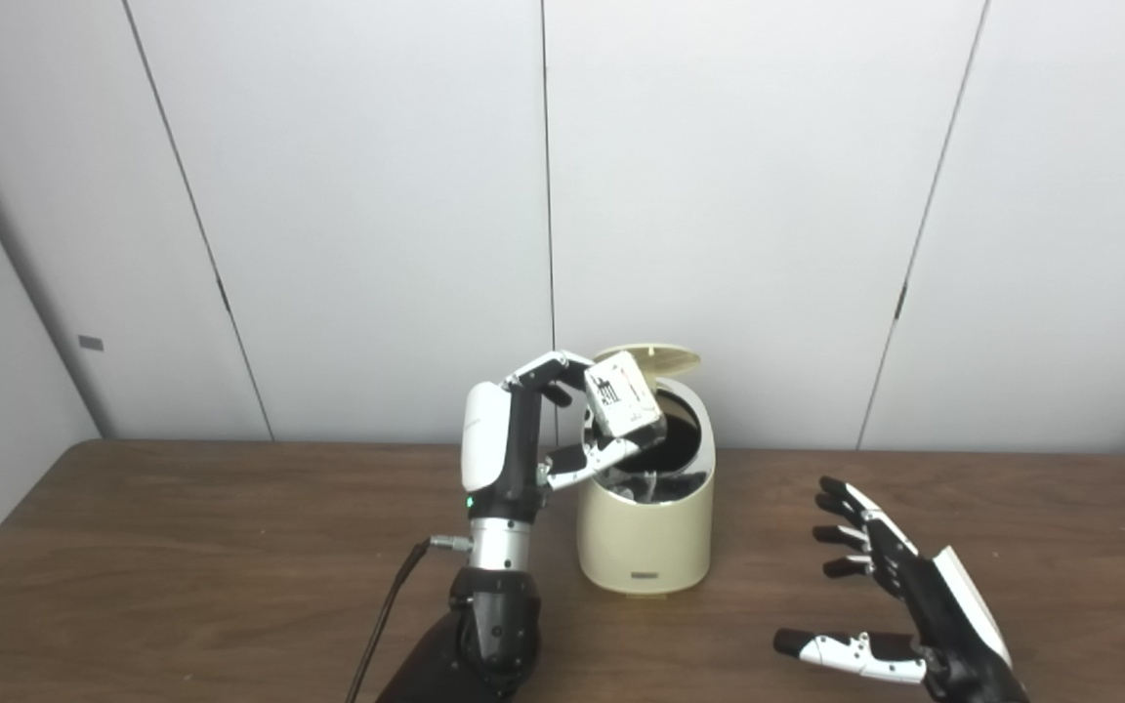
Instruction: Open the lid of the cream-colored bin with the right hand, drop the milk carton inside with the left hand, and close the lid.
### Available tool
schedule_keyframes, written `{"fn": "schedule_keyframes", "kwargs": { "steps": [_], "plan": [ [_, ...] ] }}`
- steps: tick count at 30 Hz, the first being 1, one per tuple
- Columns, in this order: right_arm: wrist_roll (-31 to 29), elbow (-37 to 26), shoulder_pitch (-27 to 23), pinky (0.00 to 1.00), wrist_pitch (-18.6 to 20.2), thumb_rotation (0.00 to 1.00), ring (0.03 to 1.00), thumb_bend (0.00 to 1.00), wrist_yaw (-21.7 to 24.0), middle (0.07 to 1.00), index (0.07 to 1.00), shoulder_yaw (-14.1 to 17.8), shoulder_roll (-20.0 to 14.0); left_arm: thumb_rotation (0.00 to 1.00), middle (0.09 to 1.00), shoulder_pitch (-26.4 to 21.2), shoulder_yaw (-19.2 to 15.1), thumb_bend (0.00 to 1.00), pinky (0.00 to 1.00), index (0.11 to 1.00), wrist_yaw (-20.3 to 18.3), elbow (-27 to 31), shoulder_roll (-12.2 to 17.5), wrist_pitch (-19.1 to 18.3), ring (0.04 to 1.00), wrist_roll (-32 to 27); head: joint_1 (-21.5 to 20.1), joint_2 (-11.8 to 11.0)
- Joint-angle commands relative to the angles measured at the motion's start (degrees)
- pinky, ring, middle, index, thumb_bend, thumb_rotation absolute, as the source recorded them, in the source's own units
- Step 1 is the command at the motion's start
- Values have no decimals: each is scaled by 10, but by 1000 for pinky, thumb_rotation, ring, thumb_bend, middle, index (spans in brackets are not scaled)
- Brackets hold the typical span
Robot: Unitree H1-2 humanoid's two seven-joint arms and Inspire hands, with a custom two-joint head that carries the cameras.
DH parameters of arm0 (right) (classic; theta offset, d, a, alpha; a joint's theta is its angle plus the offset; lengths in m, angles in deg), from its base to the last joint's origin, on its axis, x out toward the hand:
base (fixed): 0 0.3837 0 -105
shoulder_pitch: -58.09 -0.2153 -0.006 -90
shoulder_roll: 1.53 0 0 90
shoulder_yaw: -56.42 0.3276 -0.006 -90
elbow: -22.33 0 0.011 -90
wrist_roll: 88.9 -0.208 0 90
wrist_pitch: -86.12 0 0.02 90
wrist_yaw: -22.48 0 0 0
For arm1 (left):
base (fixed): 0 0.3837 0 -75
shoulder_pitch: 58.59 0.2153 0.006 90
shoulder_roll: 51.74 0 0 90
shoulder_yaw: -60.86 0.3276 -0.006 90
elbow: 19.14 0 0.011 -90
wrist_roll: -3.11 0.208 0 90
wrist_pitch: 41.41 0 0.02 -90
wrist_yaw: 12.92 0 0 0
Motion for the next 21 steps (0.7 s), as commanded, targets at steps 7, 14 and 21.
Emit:
{"fn": "schedule_keyframes", "kwargs": {
  "steps": [7, 14, 21],
  "plan": [
    [-8, -18, -16, 655, -14, 251, 798, 771, -4, 886, 904, 5, -2, 0, 492, -8, -14, 523, 495, 506, -38, 13, -6, -6, 583, 7, 0, 1],
    [-7, -18, -17, 667, -13, 264, 801, 774, -4, 887, 908, 4, -3, 20, 540, -5, -23, 522, 490, 504, -43, 16, -8, -6, 581, 12, 1, 5],
    [-7, -20, -19, 670, -4, 260, 808, 771, -1, 890, 910, 3, -3, 60, 627, -5, -30, 521, 492, 498, -41, 19, -9, -4, 585, 17, 2, 4]
  ]
}}
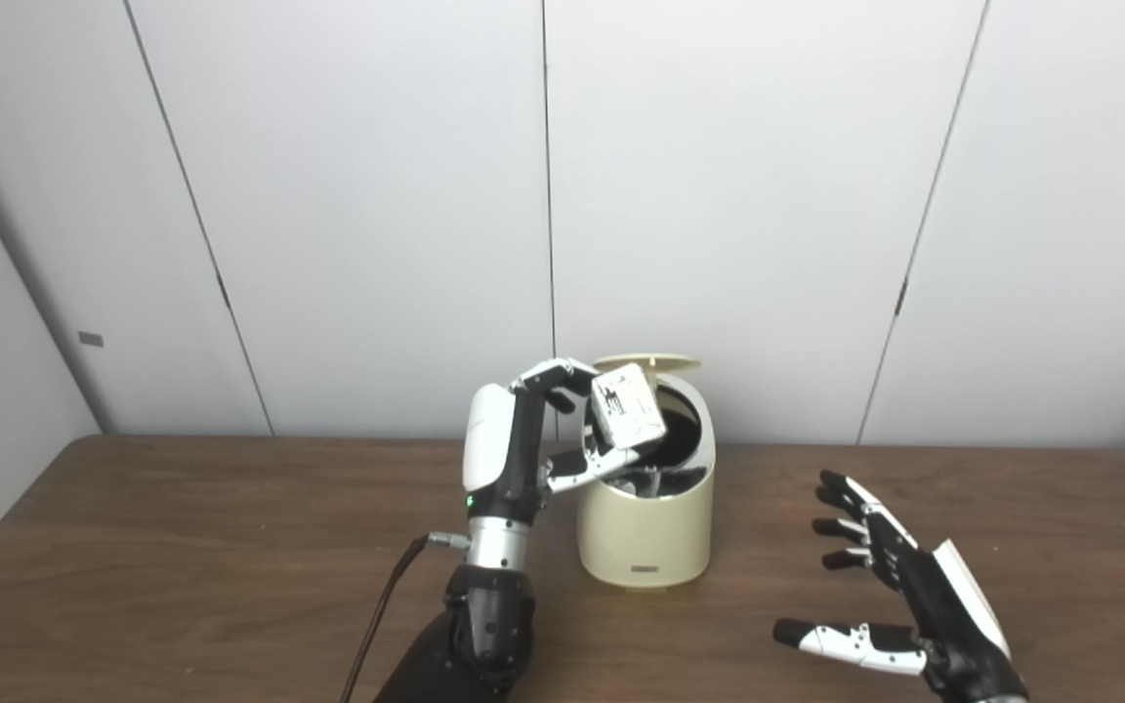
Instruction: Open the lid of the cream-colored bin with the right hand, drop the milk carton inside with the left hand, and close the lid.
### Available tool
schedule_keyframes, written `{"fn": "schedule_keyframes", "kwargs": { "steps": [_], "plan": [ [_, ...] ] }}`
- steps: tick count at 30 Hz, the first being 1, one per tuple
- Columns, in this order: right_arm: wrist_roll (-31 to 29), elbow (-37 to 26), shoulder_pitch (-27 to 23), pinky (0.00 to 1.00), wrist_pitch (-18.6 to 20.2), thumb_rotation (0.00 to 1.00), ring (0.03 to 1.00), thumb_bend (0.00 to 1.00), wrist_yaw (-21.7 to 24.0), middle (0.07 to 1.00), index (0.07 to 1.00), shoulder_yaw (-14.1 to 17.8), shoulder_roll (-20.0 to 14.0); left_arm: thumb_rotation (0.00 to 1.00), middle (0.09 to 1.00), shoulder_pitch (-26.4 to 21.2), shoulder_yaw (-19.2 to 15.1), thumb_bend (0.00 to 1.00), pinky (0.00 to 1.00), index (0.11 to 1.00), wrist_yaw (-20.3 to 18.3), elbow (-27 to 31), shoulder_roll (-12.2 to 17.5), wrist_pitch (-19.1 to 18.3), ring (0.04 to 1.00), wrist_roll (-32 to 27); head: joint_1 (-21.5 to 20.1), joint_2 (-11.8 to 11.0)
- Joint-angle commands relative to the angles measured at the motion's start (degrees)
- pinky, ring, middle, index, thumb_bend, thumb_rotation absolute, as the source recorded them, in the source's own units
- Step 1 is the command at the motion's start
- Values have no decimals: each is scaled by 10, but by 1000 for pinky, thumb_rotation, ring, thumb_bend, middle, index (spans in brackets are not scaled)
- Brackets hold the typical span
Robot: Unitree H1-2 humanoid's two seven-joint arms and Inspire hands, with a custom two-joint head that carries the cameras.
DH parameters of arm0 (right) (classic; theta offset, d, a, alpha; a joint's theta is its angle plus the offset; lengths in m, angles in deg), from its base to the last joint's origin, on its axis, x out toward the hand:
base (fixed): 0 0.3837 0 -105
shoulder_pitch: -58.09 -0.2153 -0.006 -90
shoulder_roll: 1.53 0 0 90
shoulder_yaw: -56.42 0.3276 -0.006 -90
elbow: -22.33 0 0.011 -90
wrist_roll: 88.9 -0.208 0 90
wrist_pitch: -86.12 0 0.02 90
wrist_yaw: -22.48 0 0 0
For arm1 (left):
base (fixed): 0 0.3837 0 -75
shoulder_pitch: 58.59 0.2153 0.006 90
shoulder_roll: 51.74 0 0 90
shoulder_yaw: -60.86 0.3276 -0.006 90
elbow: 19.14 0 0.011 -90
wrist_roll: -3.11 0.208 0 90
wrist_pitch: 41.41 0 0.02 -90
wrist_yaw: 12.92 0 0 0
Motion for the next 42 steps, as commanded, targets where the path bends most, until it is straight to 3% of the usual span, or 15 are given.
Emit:
{"fn": "schedule_keyframes", "kwargs": {
  "steps": [1, 11, 22, 42],
  "plan": [
    [-1, -18, -19, 670, -7, 259, 808, 771, -2, 889, 909, 2, -3, 60, 627, -15, -4, 521, 492, 498, -3, 12, -1, -2, 584, 10, 0, 0],
    [1, -23, -21, 678, 1, 269, 808, 770, 2, 893, 911, 2, -3, 60, 627, -20, -11, 520, 500, 498, 13, 4, -3, 5, 589, 18, 0, 0],
    [-1, -16, -25, 700, -1, 292, 818, 779, 3, 895, 916, 4, -6, 64, 624, -18, -17, 518, 499, 498, 6, 15, -3, 3, 592, 18, 3, -1],
    [2, -20, -25, 646, 7, 280, 806, 769, 4, 899, 916, 1, -2, 74, 623, -9, -31, 514, 498, 498, 8, 47, -2, 0, 588, 25, 5, 1]
  ]
}}
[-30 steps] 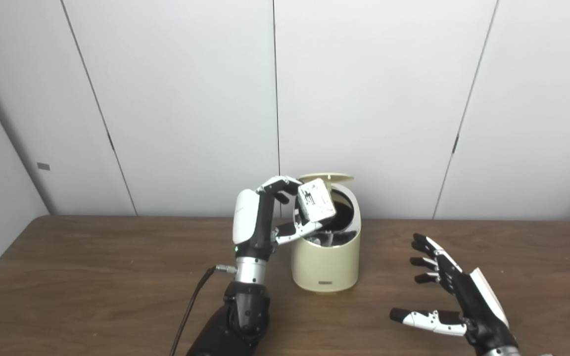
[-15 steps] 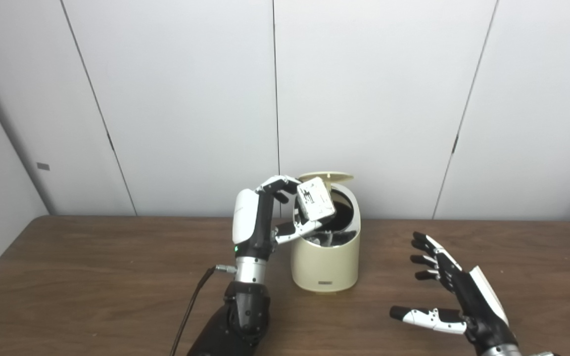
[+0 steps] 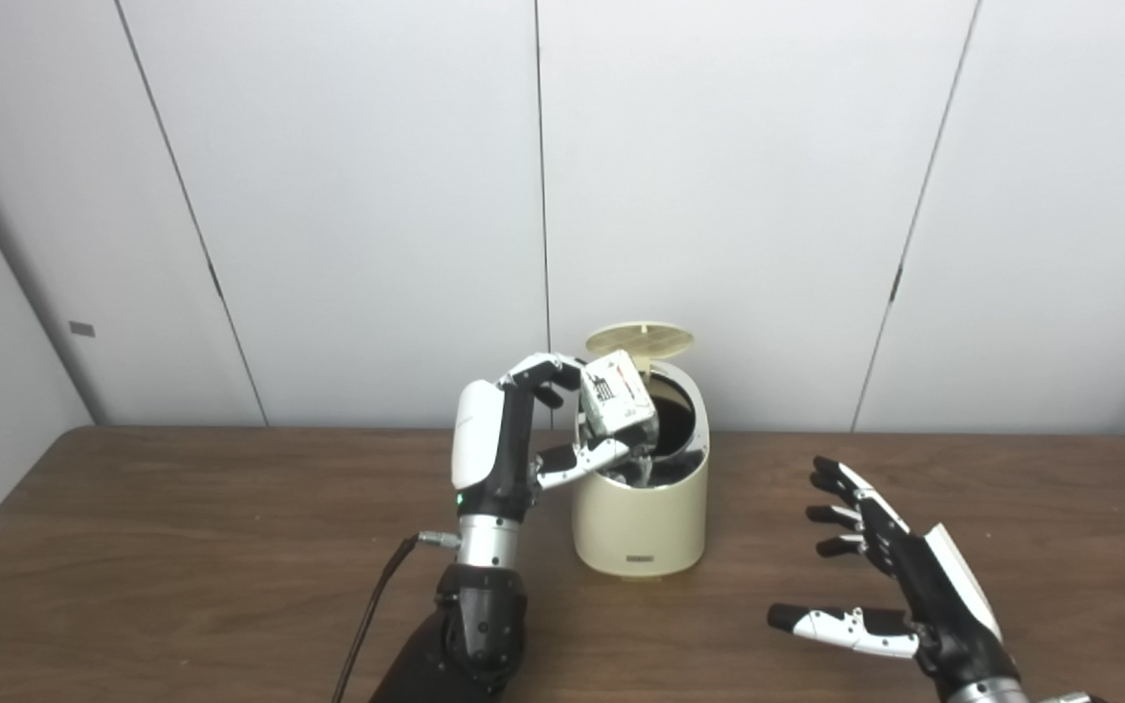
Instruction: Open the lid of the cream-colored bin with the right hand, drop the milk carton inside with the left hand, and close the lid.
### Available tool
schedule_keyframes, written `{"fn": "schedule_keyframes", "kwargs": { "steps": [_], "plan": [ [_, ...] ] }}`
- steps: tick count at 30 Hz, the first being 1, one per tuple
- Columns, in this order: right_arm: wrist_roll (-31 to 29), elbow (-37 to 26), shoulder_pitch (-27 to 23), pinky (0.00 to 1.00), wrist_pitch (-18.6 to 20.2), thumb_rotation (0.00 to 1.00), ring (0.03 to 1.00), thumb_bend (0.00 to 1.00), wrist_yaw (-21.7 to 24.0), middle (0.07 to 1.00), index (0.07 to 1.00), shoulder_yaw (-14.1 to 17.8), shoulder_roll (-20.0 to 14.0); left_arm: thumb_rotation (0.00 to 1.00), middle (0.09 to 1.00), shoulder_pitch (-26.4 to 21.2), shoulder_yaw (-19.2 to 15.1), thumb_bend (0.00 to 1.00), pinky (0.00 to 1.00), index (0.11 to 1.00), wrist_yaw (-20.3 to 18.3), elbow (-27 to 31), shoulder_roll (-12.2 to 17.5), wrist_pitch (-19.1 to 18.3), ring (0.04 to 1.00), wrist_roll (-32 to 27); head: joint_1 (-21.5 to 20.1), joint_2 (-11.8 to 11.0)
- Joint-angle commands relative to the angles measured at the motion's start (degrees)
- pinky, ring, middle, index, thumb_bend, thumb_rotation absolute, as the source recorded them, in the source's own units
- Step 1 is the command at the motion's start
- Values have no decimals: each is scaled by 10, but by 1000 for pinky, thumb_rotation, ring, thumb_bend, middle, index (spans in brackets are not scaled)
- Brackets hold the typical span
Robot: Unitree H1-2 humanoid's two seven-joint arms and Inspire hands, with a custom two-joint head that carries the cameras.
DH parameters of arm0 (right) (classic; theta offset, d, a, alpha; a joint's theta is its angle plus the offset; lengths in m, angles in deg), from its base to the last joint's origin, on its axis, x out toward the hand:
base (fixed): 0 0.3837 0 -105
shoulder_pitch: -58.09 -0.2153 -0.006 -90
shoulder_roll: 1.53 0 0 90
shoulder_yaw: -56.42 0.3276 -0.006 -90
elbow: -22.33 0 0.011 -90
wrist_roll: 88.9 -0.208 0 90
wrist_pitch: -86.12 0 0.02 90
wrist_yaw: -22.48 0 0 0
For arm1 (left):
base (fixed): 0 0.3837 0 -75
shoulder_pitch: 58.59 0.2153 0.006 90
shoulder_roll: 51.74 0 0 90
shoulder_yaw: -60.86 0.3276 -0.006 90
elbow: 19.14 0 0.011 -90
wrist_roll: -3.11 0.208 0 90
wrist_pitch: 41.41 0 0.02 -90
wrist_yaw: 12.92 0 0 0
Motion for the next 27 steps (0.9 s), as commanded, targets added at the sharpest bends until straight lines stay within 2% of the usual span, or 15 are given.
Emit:
{"fn": "schedule_keyframes", "kwargs": {
  "steps": [1, 13, 20, 27],
  "plan": [
    [-4, -18, -19, 647, -8, 279, 807, 767, -2, 898, 916, 1, -2, 75, 623, -25, -9, 514, 501, 498, 10, 26, 2, 4, 588, 5, 1, 1],
    [0, -24, -20, 629, 1, 273, 803, 767, -1, 895, 914, 0, 1, 71, 612, -27, -13, 515, 495, 497, 14, 26, 3, 9, 584, 8, 1, 1],
    [-5, -19, -20, 678, -9, 285, 811, 772, -2, 898, 917, 3, -3, 75, 620, -24, -12, 515, 493, 498, -4, 26, 2, -4, 594, 6, 1, 2],
    [-2, -18, -20, 664, -9, 294, 806, 772, -3, 898, 915, 2, -2, 75, 623, -22, -12, 517, 499, 498, -21, 28, 5, -13, 604, 3, 0, 3]
  ]
}}
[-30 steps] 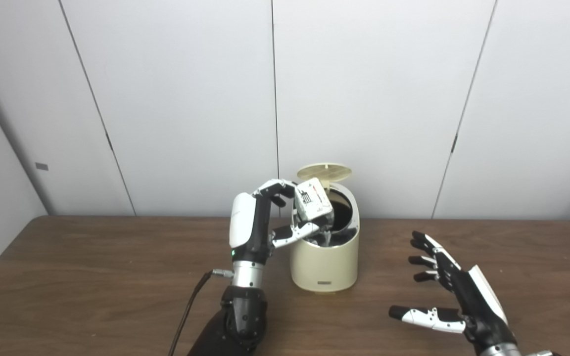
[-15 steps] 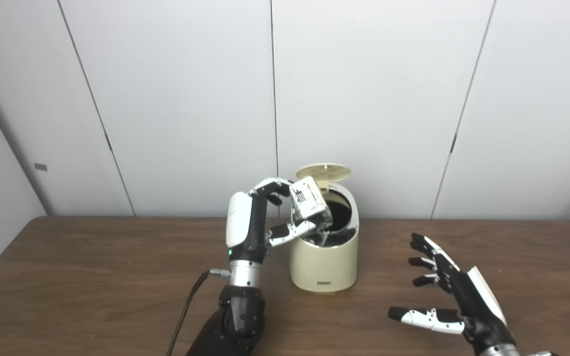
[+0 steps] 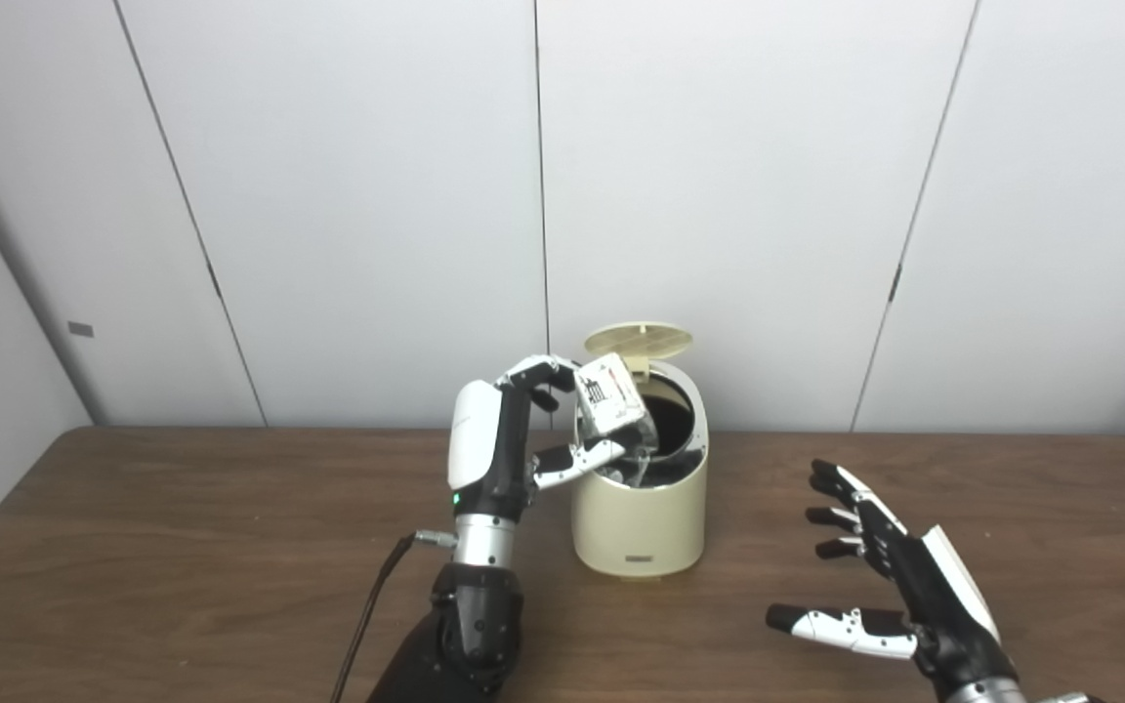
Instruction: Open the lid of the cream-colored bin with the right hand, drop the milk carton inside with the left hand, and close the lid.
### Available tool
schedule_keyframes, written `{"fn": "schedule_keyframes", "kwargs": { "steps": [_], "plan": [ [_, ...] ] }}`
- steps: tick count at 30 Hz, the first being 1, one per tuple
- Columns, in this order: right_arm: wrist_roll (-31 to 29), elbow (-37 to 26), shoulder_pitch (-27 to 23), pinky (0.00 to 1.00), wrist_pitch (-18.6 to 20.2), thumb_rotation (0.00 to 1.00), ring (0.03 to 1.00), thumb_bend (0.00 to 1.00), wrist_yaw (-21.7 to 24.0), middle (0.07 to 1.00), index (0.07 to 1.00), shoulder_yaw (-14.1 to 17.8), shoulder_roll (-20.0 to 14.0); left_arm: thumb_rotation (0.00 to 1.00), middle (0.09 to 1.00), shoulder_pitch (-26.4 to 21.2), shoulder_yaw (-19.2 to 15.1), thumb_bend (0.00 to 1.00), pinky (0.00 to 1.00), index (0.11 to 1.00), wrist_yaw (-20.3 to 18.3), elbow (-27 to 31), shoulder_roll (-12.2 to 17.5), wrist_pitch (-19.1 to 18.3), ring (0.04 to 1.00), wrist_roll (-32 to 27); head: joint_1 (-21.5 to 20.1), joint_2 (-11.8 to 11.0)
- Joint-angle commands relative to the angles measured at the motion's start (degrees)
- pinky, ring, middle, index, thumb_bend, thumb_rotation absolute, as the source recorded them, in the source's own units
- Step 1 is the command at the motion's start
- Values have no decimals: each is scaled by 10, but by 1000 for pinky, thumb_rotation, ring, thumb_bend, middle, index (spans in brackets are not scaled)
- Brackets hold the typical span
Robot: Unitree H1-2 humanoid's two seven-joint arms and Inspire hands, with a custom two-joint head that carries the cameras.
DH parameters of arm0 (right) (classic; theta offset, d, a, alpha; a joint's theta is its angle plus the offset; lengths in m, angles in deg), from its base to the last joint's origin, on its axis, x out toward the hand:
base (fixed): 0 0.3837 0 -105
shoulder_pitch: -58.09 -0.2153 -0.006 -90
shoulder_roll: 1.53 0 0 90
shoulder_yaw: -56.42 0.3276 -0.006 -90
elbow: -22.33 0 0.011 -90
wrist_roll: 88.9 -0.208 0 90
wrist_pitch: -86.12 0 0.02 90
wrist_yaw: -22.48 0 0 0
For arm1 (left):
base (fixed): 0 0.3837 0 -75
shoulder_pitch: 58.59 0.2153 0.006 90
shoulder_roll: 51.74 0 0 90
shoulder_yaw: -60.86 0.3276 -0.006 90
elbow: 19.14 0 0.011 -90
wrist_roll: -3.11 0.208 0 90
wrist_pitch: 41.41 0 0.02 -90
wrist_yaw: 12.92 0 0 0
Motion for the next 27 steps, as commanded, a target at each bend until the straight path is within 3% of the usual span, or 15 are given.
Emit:
{"fn": "schedule_keyframes", "kwargs": {
  "steps": [1, 2, 3, 4, 6, 18, 27],
  "plan": [
    [-3, -15, -20, 663, -18, 294, 805, 772, -7, 897, 915, 3, -2, 76, 626, -26, -4, 517, 500, 499, -3, 21, 5, 2, 606, 1, 1, 0],
    [-4, -14, -20, 664, -19, 296, 803, 775, -8, 895, 913, 3, -2, 77, 632, -25, -3, 517, 507, 499, -9, 22, 5, -2, 613, -1, 1, 0],
    [-5, -14, -20, 664, -19, 294, 804, 775, -8, 895, 913, 3, -2, 133, 638, -25, -3, 655, 515, 580, -13, 23, 6, -4, 621, -1, 0, 1],
    [-5, -13, -20, 664, -20, 294, 805, 778, -8, 895, 913, 4, -1, 165, 643, -25, -3, 727, 518, 623, -15, 24, 6, -6, 623, -1, 0, 1],
    [-6, -15, -19, 661, -18, 289, 806, 777, -8, 894, 912, 4, 0, 198, 652, -24, -4, 794, 520, 664, -27, 27, 6, -13, 627, -3, 0, 1],
    [-8, -16, -19, 674, -20, 294, 807, 780, -8, 891, 912, 5, -1, 217, 686, -20, -2, 855, 543, 707, -55, 37, 8, -35, 652, -3, 1, 2],
    [-9, -13, -20, 636, -19, 267, 802, 765, -7, 892, 912, 4, -1, 217, 688, -19, -5, 856, 545, 706, -51, 37, 6, -31, 656, -4, 3, 1]
  ]
}}
